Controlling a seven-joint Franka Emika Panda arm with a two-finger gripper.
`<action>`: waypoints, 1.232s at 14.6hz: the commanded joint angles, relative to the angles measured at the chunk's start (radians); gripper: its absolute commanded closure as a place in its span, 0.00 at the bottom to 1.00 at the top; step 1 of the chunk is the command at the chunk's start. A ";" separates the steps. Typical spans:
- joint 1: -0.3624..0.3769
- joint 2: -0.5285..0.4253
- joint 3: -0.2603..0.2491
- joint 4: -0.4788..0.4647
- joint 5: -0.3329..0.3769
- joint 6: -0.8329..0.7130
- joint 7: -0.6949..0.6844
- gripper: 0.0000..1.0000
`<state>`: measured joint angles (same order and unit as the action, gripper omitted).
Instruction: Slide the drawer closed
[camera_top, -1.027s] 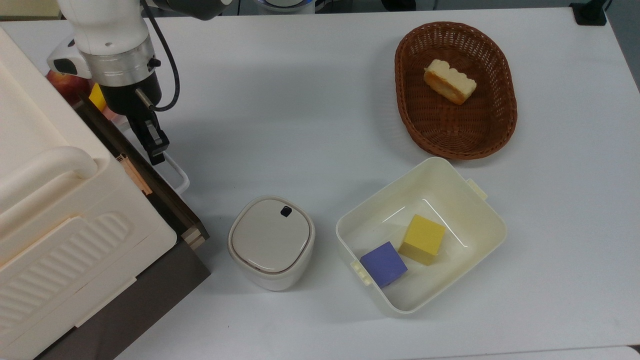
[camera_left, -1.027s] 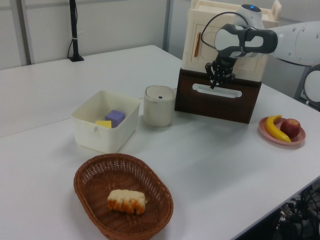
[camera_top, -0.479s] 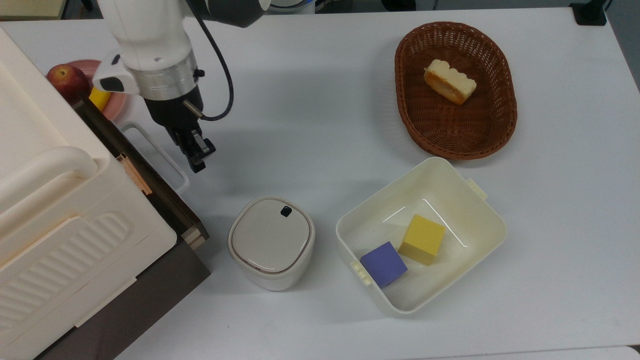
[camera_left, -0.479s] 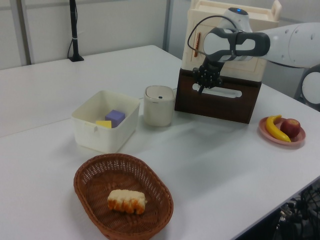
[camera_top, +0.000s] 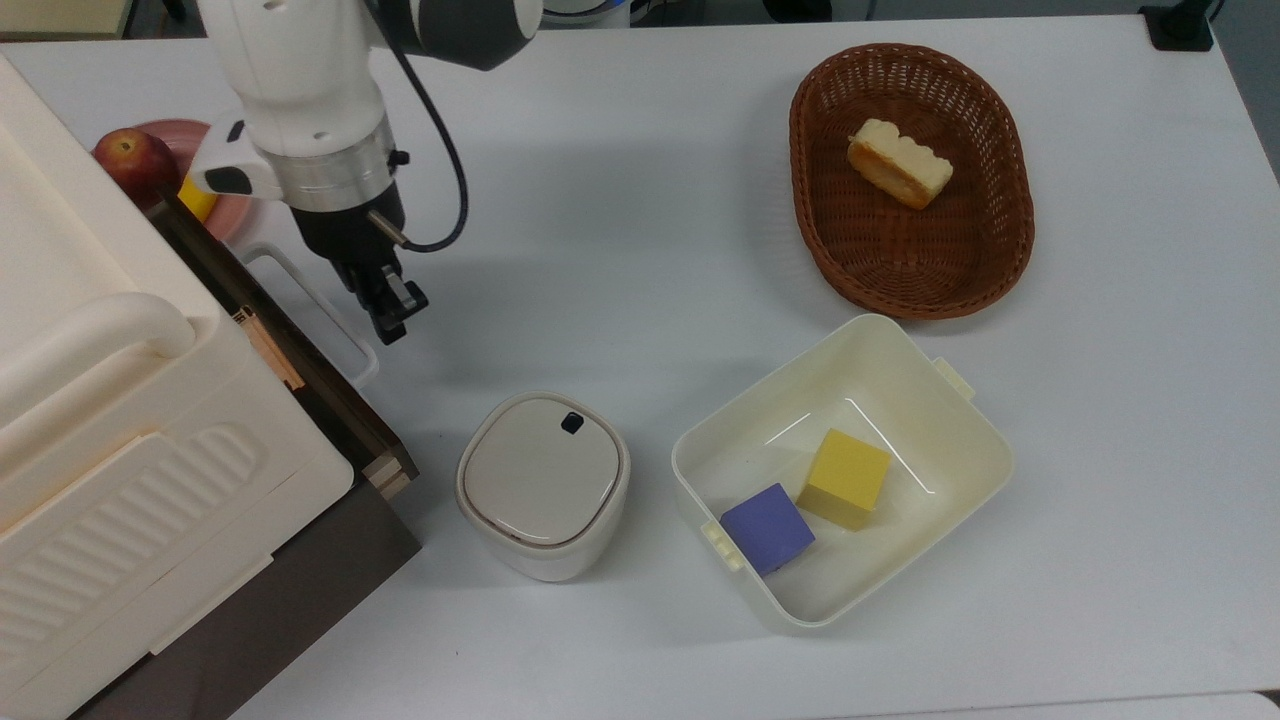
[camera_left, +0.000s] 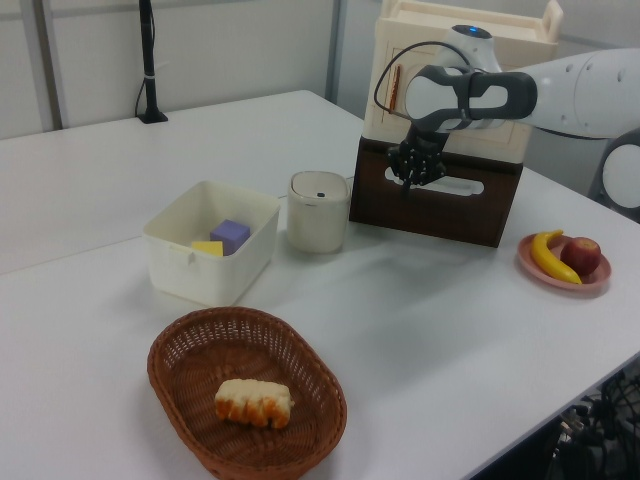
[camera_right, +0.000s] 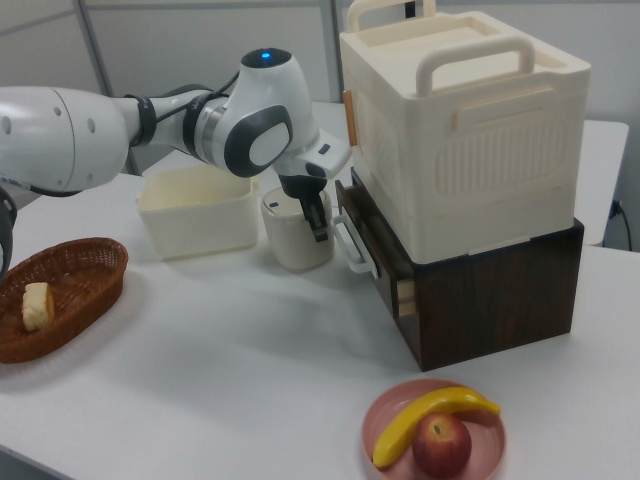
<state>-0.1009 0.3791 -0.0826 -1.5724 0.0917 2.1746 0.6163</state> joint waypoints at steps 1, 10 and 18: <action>-0.025 -0.005 -0.011 -0.012 -0.004 0.022 -0.015 1.00; -0.071 0.046 -0.049 0.022 -0.004 0.099 -0.020 1.00; 0.116 0.002 0.049 -0.017 -0.193 -0.002 -0.111 1.00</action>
<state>-0.0719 0.4248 -0.0738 -1.5780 -0.0187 2.2369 0.5487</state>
